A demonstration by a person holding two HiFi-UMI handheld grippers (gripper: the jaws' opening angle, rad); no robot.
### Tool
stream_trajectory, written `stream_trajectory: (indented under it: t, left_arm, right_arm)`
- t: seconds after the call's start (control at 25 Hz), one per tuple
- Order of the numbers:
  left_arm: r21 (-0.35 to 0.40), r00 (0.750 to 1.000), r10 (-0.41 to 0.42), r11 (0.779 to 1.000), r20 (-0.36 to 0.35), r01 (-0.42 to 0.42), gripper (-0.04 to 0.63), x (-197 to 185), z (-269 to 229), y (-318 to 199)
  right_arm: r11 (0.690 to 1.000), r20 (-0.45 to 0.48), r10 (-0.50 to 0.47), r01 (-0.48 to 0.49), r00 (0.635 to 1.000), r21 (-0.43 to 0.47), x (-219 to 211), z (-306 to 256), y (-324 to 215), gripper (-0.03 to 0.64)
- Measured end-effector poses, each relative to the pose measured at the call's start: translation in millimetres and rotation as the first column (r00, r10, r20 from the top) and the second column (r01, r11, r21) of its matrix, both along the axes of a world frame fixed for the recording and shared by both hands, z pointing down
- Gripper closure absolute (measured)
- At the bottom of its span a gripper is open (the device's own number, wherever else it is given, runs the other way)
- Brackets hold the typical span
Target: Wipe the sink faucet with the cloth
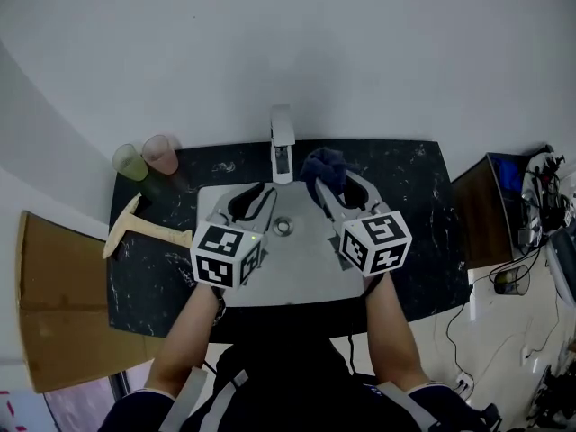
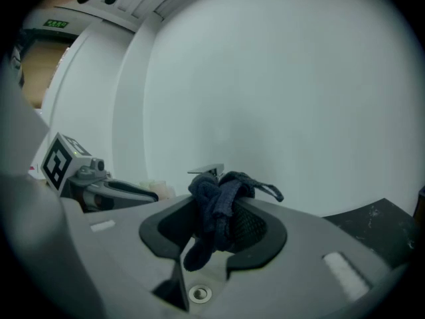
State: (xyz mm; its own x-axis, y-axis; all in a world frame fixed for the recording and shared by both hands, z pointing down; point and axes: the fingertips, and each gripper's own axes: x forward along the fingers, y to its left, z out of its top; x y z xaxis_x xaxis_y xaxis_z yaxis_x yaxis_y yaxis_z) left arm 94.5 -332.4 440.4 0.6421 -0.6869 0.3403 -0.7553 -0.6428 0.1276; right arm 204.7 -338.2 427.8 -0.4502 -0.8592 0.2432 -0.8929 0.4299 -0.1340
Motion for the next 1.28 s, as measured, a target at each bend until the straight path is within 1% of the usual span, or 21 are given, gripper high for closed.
stream_trajectory:
  t: [0.16,0.28,0.4,0.48,0.64,0.76,0.84,0.92,1.0,1.28]
  left_arm:
    - [-0.009,0.999,-0.042,0.999,0.011,0.042,0.458,8,6,-10]
    - [-0.012,0.998,-0.065,0.998,0.016,0.065,0.429,12,9,-15]
    - [-0.013,0.996,-0.085,0.996,0.027,0.086,0.423,16,11,-17]
    - [-0.013,0.994,-0.101,0.995,0.043,0.102,0.423,17,13,-18]
    - [-0.008,0.987,-0.125,0.992,0.105,0.127,0.423,18,17,-20]
    - [-0.006,0.984,-0.118,0.993,0.134,0.120,0.425,20,18,-22]
    - [-0.011,0.984,-0.113,0.993,0.140,0.116,0.425,21,19,-22]
    - [-0.016,0.984,-0.112,0.993,0.141,0.115,0.426,23,20,-22]
    - [-0.018,0.983,-0.113,0.993,0.143,0.116,0.426,25,20,-22]
    - [-0.013,0.980,-0.122,0.992,0.156,0.125,0.426,27,21,-23]
  right_arm:
    - [0.997,-0.022,-0.073,0.072,0.997,-0.040,3,21,-33,0.480]
    - [0.989,-0.058,-0.131,0.126,0.990,-0.079,1,40,-60,0.480]
    - [0.976,-0.104,-0.193,0.179,0.976,-0.126,-5,59,-83,0.480]
    - [0.961,-0.139,-0.245,0.222,0.960,-0.163,-14,73,-93,0.480]
    - [0.929,-0.201,-0.328,0.277,0.923,-0.244,-27,98,-108,0.483]
    - [0.909,-0.208,-0.365,0.299,0.907,-0.291,-31,107,-112,0.488]
    - [0.899,-0.197,-0.384,0.317,0.902,-0.303,-34,109,-111,0.489]
    - [0.892,-0.183,-0.403,0.340,0.897,-0.297,-36,108,-110,0.491]
    - [0.888,-0.166,-0.421,0.369,0.892,-0.273,-39,103,-108,0.492]
    - [0.901,-0.096,-0.428,0.416,0.899,-0.120,-37,53,-112,0.497]
